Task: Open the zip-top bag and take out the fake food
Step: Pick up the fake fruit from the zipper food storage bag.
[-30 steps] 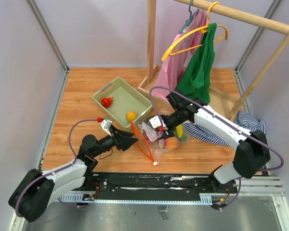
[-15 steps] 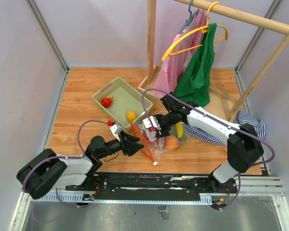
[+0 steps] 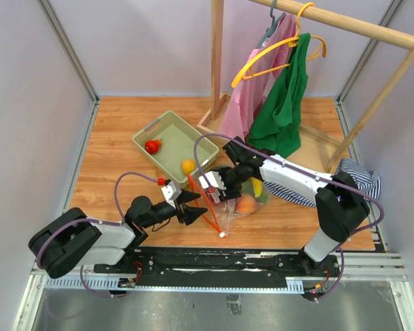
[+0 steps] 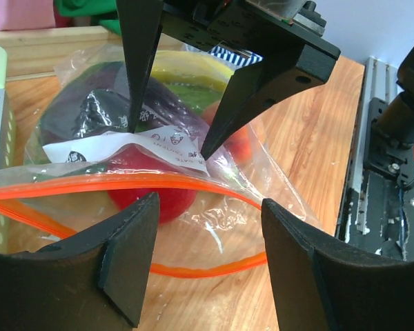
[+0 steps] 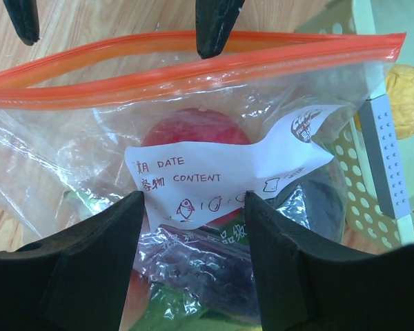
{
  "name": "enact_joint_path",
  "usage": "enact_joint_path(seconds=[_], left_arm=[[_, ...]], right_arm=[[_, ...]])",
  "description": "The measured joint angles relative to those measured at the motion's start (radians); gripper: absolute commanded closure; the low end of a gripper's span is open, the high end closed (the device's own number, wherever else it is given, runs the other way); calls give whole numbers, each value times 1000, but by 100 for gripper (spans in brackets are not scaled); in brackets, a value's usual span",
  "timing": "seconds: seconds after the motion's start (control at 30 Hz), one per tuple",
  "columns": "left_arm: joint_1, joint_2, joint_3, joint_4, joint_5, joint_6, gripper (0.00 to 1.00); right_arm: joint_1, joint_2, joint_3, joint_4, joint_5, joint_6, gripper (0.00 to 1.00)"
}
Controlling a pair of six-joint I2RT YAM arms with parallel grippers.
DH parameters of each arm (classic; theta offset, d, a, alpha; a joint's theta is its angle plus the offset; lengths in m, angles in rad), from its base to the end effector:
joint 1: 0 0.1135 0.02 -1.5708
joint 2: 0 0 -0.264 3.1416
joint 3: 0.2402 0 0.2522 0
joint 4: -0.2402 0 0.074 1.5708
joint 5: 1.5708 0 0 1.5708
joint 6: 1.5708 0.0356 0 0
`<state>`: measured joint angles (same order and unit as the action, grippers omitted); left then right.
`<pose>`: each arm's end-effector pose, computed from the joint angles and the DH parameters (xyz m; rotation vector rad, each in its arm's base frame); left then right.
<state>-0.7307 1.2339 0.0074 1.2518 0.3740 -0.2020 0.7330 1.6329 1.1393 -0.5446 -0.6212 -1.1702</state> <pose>0.1246 -0.1291 0.1550 0.7223 1.4724 -1.0146 0.2335 0.2381 0.2251 -2.1006 1.2361 0.6172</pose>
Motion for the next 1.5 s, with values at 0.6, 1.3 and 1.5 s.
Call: enact_joint_path(seconds=[0.6,1.3,1.5], left_arm=[[-90,181,0,-11,-93,195,22],[-110,445,39,254,-174,276,1],[-111,520,79,278,-171,263,8]], right_arm=[[-1,17,-6,-8,3,-18,51],[-1,101,31,-121,-108,-32,82],[-1,112,51,-136,-147,-7,86]])
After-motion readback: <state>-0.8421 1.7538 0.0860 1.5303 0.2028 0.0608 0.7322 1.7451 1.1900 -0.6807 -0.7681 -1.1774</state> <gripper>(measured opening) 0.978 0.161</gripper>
